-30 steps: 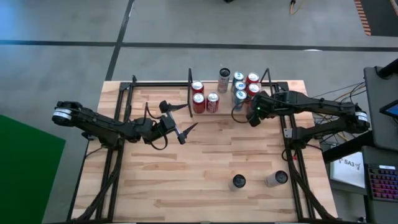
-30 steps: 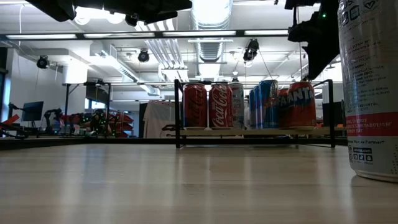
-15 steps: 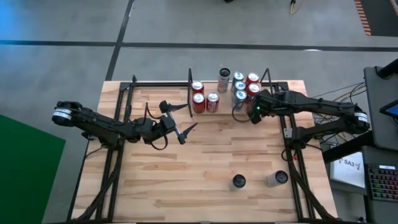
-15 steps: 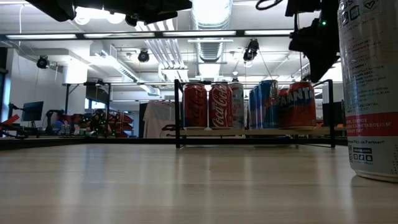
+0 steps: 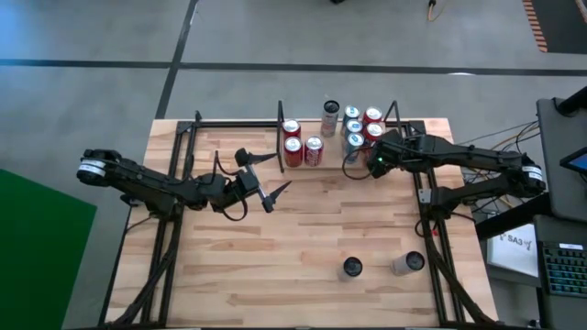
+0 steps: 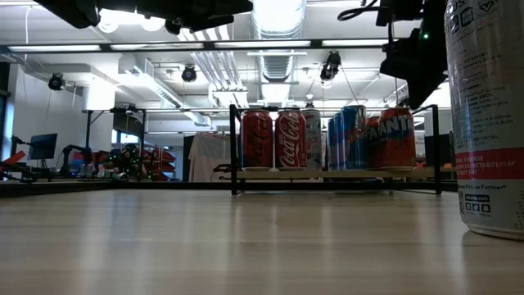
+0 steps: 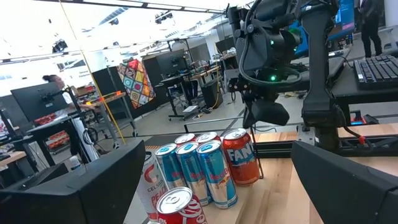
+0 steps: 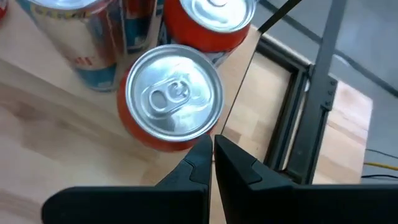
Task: Place canned beverage on shelf
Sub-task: Put the red soda can on the shelf
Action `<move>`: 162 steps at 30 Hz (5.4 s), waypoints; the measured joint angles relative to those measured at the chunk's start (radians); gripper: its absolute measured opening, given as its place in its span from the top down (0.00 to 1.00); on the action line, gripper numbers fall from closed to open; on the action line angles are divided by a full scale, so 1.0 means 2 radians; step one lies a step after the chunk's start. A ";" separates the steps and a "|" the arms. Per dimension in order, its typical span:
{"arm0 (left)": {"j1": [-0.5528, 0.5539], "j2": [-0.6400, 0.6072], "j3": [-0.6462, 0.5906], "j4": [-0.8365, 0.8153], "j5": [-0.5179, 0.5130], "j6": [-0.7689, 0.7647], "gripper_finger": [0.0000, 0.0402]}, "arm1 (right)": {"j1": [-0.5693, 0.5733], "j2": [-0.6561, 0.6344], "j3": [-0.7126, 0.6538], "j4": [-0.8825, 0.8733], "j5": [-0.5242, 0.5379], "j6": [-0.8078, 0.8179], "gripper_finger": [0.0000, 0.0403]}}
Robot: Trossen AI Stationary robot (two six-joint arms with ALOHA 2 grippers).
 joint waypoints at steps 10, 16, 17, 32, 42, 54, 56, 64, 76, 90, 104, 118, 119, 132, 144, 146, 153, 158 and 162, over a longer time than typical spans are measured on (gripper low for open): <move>0.000 0.000 0.000 -0.002 0.000 -0.001 0.03 | 0.000 0.006 0.000 0.004 -0.078 -0.002 0.98; 0.000 0.000 0.000 -0.003 0.000 -0.001 0.03 | -0.002 0.007 0.000 0.003 -0.011 -0.002 0.98; 0.000 0.000 0.000 -0.003 0.000 -0.001 0.03 | -0.004 0.007 0.000 0.003 -0.010 -0.002 0.98; 0.000 0.000 0.000 -0.003 0.000 -0.002 0.03 | -0.006 0.013 0.030 0.010 -0.117 -0.023 0.98; 0.000 0.000 0.000 -0.006 0.000 -0.002 0.03 | -0.008 0.044 0.026 0.013 -0.059 -0.023 0.98; 0.000 0.000 0.000 -0.006 0.000 -0.004 0.03 | -0.007 0.042 0.063 -0.031 -0.052 -0.015 0.98; 0.000 0.000 0.000 -0.006 0.000 -0.004 0.03 | -0.007 0.042 0.073 -0.027 -0.052 -0.028 0.98; -0.001 0.000 0.000 -0.019 0.000 -0.033 0.03 | -0.007 0.042 0.090 0.070 -0.054 -0.104 0.98; -0.001 0.000 0.000 -0.033 0.000 -0.048 0.03 | -0.007 0.042 0.084 0.095 -0.057 -0.119 0.98; -0.001 0.000 0.000 -0.024 0.000 -0.053 0.03 | -0.007 0.042 0.075 0.094 -0.070 -0.111 0.98; 0.000 0.000 0.001 -0.024 0.000 -0.054 0.03 | -0.007 0.042 0.076 0.125 -0.066 -0.122 0.98; 0.000 0.000 0.001 -0.021 0.000 -0.053 0.03 | -0.008 0.042 0.076 0.160 -0.065 -0.159 0.98; 0.000 0.000 0.001 -0.021 0.000 -0.053 0.03 | -0.008 0.042 0.076 0.162 -0.065 -0.159 0.98; 0.000 0.000 0.001 -0.022 0.000 -0.054 0.03 | -0.008 0.043 0.076 0.159 -0.065 -0.116 0.98; 0.000 0.000 0.001 -0.026 0.000 -0.042 0.03 | -0.045 0.078 0.076 0.036 -0.043 -0.050 0.98; 0.001 0.000 0.001 -0.025 0.000 -0.039 0.03 | -0.054 0.078 0.076 0.028 -0.043 -0.048 0.98; 0.003 0.000 0.001 -0.025 0.000 -0.037 0.03 | -0.064 0.078 0.076 0.031 -0.043 -0.054 0.98; 0.003 0.000 0.001 -0.025 0.000 -0.037 0.03 | -0.064 0.078 0.076 0.036 -0.043 -0.054 0.98; 0.003 0.000 0.001 -0.025 0.000 -0.037 0.03 | -0.064 0.078 0.076 0.051 -0.043 -0.058 0.98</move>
